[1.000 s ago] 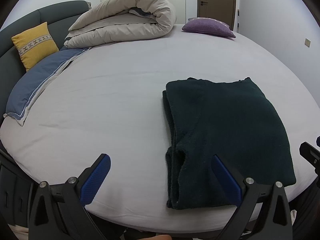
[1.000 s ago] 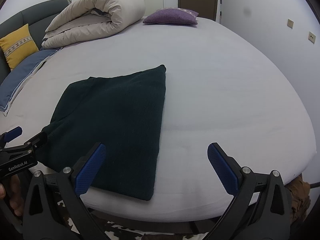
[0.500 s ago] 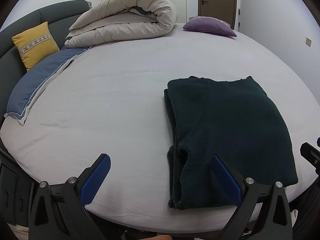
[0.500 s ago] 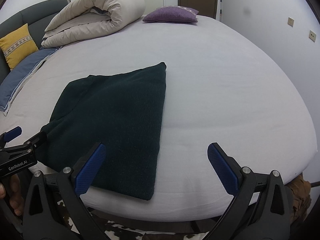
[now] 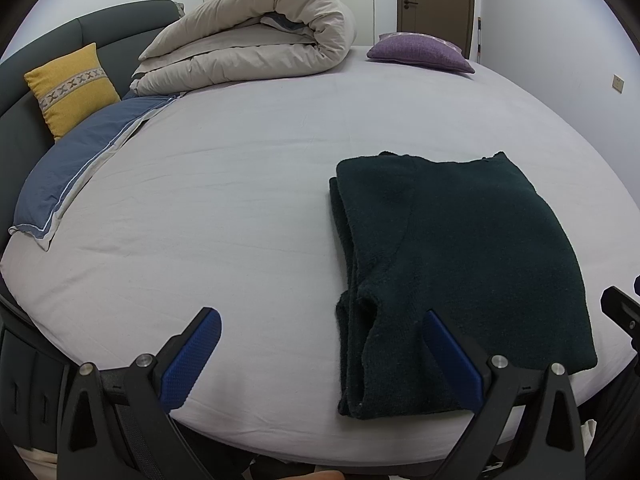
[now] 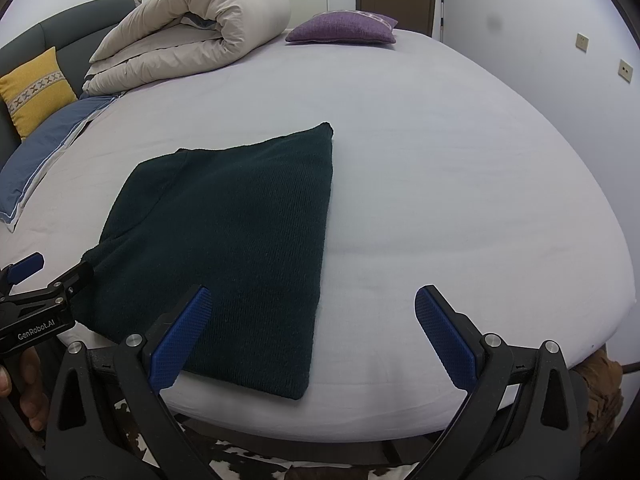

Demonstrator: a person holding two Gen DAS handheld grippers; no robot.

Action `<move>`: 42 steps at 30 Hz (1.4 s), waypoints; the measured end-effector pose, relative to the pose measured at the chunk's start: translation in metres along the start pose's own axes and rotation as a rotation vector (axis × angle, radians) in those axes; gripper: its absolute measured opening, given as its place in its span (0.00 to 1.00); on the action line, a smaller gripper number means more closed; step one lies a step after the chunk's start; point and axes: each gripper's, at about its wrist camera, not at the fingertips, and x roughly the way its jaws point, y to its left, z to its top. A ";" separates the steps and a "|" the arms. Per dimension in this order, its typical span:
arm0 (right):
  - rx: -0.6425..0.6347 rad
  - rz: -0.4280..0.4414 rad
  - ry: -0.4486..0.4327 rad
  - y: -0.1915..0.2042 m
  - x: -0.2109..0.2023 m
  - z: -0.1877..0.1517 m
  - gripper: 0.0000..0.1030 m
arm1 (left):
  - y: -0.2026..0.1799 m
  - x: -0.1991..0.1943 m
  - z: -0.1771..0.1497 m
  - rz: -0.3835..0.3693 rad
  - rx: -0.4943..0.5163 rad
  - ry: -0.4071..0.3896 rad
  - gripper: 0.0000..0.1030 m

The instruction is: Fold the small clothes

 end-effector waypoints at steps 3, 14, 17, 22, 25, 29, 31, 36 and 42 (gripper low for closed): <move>-0.001 0.000 0.001 0.000 0.000 0.000 1.00 | 0.000 0.000 0.000 0.000 0.000 0.000 1.00; 0.000 0.001 0.002 0.001 0.001 -0.001 1.00 | 0.001 0.000 0.000 0.001 0.002 0.000 1.00; 0.001 0.003 0.003 0.002 0.001 -0.002 1.00 | 0.000 0.000 0.000 0.001 0.000 0.000 1.00; 0.001 0.003 0.003 0.001 0.002 -0.002 1.00 | 0.000 0.001 0.000 0.000 0.000 0.001 1.00; 0.002 0.005 0.004 0.002 0.003 -0.003 1.00 | 0.001 0.001 -0.002 0.000 0.000 0.001 1.00; 0.002 0.006 0.006 0.004 0.004 -0.004 1.00 | 0.001 0.001 -0.002 0.000 -0.001 0.002 1.00; 0.002 0.006 0.007 0.003 0.004 -0.004 1.00 | 0.001 0.001 -0.002 0.000 0.000 0.002 1.00; 0.004 0.008 0.008 0.004 0.005 -0.005 1.00 | 0.002 0.001 -0.002 0.000 0.000 0.001 1.00; 0.005 0.009 0.007 0.006 0.005 -0.006 1.00 | 0.002 0.001 -0.003 0.000 0.000 0.003 1.00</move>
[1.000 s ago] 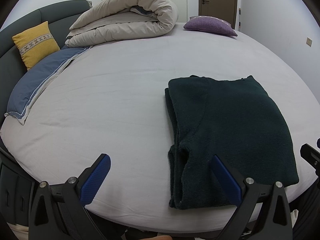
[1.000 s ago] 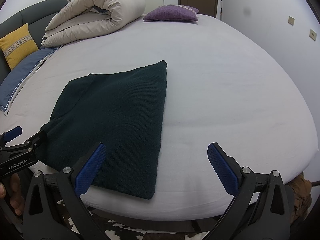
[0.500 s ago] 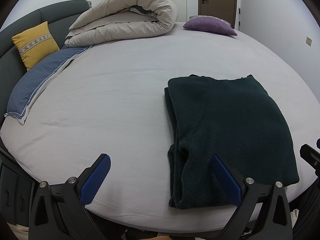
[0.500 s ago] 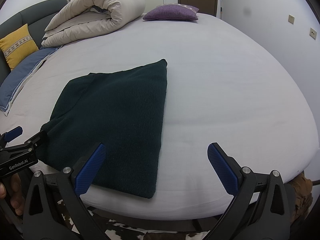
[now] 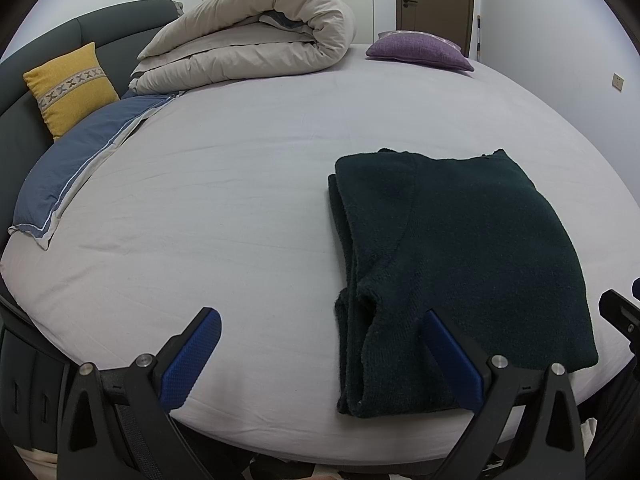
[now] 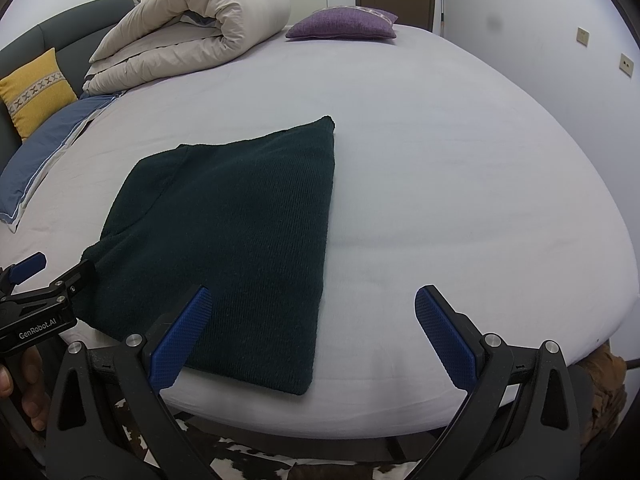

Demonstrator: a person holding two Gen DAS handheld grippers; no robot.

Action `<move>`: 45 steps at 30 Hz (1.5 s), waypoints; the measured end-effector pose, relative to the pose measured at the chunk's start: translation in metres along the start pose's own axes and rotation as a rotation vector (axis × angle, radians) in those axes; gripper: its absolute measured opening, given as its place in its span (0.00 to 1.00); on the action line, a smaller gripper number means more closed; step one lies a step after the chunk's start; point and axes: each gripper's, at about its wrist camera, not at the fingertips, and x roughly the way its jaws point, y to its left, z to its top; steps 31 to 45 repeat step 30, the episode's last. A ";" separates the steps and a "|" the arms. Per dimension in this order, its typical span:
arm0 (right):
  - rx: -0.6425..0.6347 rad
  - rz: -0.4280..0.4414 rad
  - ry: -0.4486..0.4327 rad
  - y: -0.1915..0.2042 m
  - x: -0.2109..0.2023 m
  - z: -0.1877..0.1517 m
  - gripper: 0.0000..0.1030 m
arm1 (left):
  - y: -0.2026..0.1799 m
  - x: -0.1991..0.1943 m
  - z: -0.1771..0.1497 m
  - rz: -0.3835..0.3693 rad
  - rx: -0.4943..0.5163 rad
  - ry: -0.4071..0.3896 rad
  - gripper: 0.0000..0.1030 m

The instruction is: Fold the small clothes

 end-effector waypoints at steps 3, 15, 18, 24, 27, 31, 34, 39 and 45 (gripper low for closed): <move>0.000 0.001 0.001 -0.001 0.000 0.001 1.00 | 0.000 0.000 0.001 -0.001 0.000 0.000 1.00; 0.004 0.008 0.008 0.000 0.001 -0.002 1.00 | 0.000 0.001 -0.001 -0.002 0.003 0.004 1.00; 0.004 0.009 0.009 0.000 0.001 -0.002 1.00 | -0.001 0.002 -0.001 -0.006 0.007 0.006 1.00; 0.007 0.013 0.012 -0.001 0.002 -0.002 1.00 | 0.000 0.005 0.001 -0.008 0.012 0.012 1.00; 0.008 0.014 0.015 -0.001 0.002 -0.002 1.00 | 0.002 0.004 0.000 -0.014 0.010 0.009 1.00; 0.010 0.015 0.016 0.001 0.001 -0.003 1.00 | 0.002 0.004 0.002 -0.016 0.015 0.005 1.00; 0.010 0.015 0.016 0.001 0.001 -0.003 1.00 | 0.002 0.004 0.002 -0.016 0.015 0.005 1.00; 0.010 0.015 0.016 0.001 0.001 -0.003 1.00 | 0.002 0.004 0.002 -0.016 0.015 0.005 1.00; 0.010 0.015 0.016 0.001 0.001 -0.003 1.00 | 0.002 0.004 0.002 -0.016 0.015 0.005 1.00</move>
